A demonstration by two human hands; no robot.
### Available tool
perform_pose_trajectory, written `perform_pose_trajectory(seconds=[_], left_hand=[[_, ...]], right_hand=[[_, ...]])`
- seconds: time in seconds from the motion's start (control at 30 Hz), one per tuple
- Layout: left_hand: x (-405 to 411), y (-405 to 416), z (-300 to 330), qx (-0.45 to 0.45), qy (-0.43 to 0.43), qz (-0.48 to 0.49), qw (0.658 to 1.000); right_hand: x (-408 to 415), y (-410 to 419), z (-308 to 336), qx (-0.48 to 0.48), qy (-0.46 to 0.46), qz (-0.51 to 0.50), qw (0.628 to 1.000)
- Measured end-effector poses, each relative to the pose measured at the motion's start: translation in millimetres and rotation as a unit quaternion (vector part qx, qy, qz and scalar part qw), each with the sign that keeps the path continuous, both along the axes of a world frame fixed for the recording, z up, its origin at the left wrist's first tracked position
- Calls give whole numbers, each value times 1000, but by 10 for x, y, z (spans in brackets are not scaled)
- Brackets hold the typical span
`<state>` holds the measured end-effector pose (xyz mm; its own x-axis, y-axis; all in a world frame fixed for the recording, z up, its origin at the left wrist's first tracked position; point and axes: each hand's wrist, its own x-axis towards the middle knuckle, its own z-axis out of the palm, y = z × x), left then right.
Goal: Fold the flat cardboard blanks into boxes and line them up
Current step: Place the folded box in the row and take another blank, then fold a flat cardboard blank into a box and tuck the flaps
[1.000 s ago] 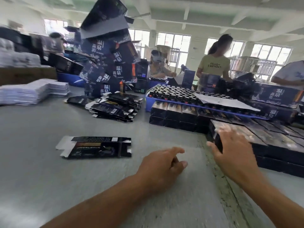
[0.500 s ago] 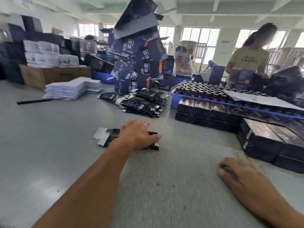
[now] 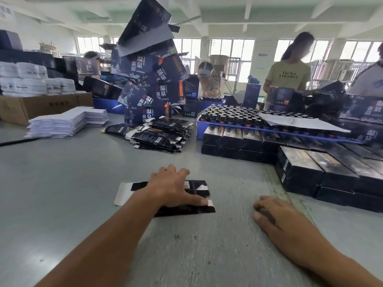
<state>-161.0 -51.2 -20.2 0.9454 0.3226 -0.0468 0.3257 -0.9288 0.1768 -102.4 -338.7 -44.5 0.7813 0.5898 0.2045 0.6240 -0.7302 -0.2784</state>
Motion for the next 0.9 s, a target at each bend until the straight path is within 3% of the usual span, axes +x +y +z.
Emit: perform_pose_trajectory(seconds=[0.1, 0.23, 0.33, 0.43, 0.53, 0.73, 0.83, 0.9], left_hand=[[-5, -196, 24, -14, -90, -42, 995], [-3, -460, 18, -1, -216, -112, 970], [-31, -641, -20, -16, -263, -172, 949], [-69, -768, -37, -20, -297, -215, 930], [-99, -823, -13, -29, -280, -241, 929], [-119, -921, -109, -40, -110, -297, 948], [-100, -960, -183, -24, -103, -300, 948], [-73, -948, -206, -6, -118, -290, 950]], right_hand=[[4, 7, 16, 52, 18, 1, 998], [-22, 9, 65, 205, 78, -17, 976], [-68, 18, 111, 331, 192, -5, 924], [-135, 41, 154, 379, 303, 19, 874], [-146, 42, 182, 415, 328, 5, 849], [-2, -50, 226, 487, 349, -90, 795], [11, -61, 218, 494, 363, -93, 785], [2, -56, 208, 479, 359, -79, 797]])
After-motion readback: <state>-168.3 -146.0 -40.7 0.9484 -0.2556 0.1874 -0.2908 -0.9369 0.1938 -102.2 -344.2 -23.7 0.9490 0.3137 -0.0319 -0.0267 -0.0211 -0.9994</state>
